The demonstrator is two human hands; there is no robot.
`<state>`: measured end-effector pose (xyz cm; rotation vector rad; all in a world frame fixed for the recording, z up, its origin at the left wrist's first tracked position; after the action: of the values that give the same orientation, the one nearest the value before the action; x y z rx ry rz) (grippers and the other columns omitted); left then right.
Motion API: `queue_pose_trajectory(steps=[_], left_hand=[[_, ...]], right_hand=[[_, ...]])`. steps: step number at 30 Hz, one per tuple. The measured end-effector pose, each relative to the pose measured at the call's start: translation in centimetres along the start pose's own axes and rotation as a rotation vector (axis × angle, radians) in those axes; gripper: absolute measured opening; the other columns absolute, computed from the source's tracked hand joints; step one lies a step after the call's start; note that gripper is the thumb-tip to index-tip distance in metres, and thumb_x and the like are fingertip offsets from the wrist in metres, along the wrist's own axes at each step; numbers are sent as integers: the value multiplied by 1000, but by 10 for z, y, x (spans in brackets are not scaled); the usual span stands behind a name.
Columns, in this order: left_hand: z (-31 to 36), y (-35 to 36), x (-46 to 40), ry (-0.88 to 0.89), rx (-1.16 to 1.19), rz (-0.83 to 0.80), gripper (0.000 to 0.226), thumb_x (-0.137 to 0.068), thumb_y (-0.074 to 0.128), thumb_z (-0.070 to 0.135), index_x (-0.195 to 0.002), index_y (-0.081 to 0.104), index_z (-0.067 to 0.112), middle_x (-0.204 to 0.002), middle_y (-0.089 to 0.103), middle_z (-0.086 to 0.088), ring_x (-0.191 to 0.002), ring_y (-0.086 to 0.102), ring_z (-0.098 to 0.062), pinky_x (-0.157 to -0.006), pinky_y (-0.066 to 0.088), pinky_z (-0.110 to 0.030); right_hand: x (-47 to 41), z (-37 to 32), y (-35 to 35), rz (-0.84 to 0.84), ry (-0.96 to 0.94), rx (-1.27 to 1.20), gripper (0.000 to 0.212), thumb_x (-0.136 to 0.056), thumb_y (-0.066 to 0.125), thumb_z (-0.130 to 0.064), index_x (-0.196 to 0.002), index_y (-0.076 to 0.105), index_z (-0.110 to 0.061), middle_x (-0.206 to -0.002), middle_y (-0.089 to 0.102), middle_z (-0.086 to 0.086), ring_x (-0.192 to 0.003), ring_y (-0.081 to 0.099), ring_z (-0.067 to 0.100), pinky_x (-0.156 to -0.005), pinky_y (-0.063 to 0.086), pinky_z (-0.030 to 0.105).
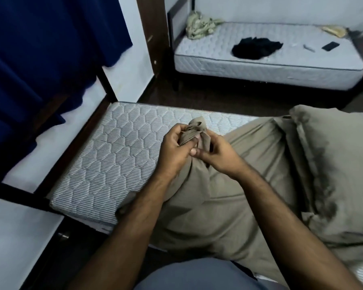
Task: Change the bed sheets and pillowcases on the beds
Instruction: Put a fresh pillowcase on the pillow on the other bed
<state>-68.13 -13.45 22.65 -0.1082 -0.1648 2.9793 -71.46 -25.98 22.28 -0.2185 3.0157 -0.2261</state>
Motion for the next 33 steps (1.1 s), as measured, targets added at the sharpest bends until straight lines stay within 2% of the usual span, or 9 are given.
queue_pose_trajectory(steps=[6, 11, 14, 17, 19, 24, 28, 30, 33], left_hand=[[-5, 44, 20, -93, 275, -118, 30, -92, 72, 14, -119, 63, 11, -117, 71, -12, -113, 68, -25, -100, 52, -40], [-9, 78, 45, -57, 98, -365, 81, -74, 89, 12, -141, 43, 14, -134, 64, -6, -125, 62, -20, -106, 50, -42], [-15, 92, 57, -91, 130, -388, 67, -71, 90, 6, -128, 55, 6, -121, 71, -11, -115, 68, -25, -103, 51, -52], [-16, 117, 75, -48, 88, -360, 51, -72, 89, 12, -115, 64, 13, -110, 75, -7, -107, 71, -22, -98, 55, -48], [-23, 139, 88, -40, 91, -357, 45, -74, 87, 12, -113, 64, 13, -108, 75, -7, -105, 71, -22, -96, 56, -43], [-42, 202, 118, -36, 37, -449, 49, -74, 83, 38, -114, 59, 23, -110, 74, -2, -107, 70, -21, -98, 54, -48], [-64, 257, 133, -111, -38, -486, 49, -80, 76, 28, -118, 46, 35, -105, 65, 7, -99, 65, -13, -96, 53, -40], [-85, 283, 139, -184, -115, -474, 50, -78, 80, 23, -116, 48, 32, -101, 63, 4, -93, 63, -12, -95, 53, -41], [-126, 318, 143, -264, -234, -423, 50, -56, 85, 36, -97, 58, 28, -100, 72, -11, -85, 63, -16, -89, 55, -42]], right_hand=[[19, 2, -44, 217, 17, 139, 28, -93, 68, -33, -109, 72, -11, -101, 76, 6, -99, 72, 26, -88, 54, 55], [58, -7, -60, 327, 46, -29, 12, -94, 69, -9, -99, 72, 1, -83, 75, 3, -72, 69, 6, -60, 52, 17], [89, -6, -68, 384, 55, -6, 3, -93, 69, -9, -91, 72, -9, -74, 73, -7, -64, 67, 0, -57, 50, 14], [126, -5, -86, 443, 96, 45, 8, -94, 69, -10, -100, 72, -7, -91, 77, 1, -85, 72, 14, -76, 56, 30], [149, 0, -103, 470, 130, 87, 7, -93, 69, -9, -99, 71, -9, -90, 75, 0, -83, 69, 10, -73, 53, 29], [202, 26, -147, 590, 237, 257, 21, -83, 70, -31, -101, 74, -20, -93, 77, -3, -91, 73, 16, -82, 58, 45], [246, 56, -194, 753, 352, 404, 6, -79, 68, -25, -74, 67, -27, -65, 65, -12, -64, 58, 3, -62, 50, 34], [266, 82, -221, 776, 431, 485, 25, -76, 69, -20, -60, 52, -26, -57, 47, -9, -58, 43, 6, -53, 34, 30], [289, 122, -256, 709, 547, 511, 30, -76, 77, -23, -62, 52, -16, -60, 56, -2, -58, 52, 11, -53, 35, 30]])
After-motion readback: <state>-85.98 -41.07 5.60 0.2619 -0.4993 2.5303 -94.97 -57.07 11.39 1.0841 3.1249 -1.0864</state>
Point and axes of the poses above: each hand's wrist, its own x-axis away from the middle knuckle, its own y-axis out of the palm, z = x × y, the point moved 8 cm from there along -x, towards the middle knuckle
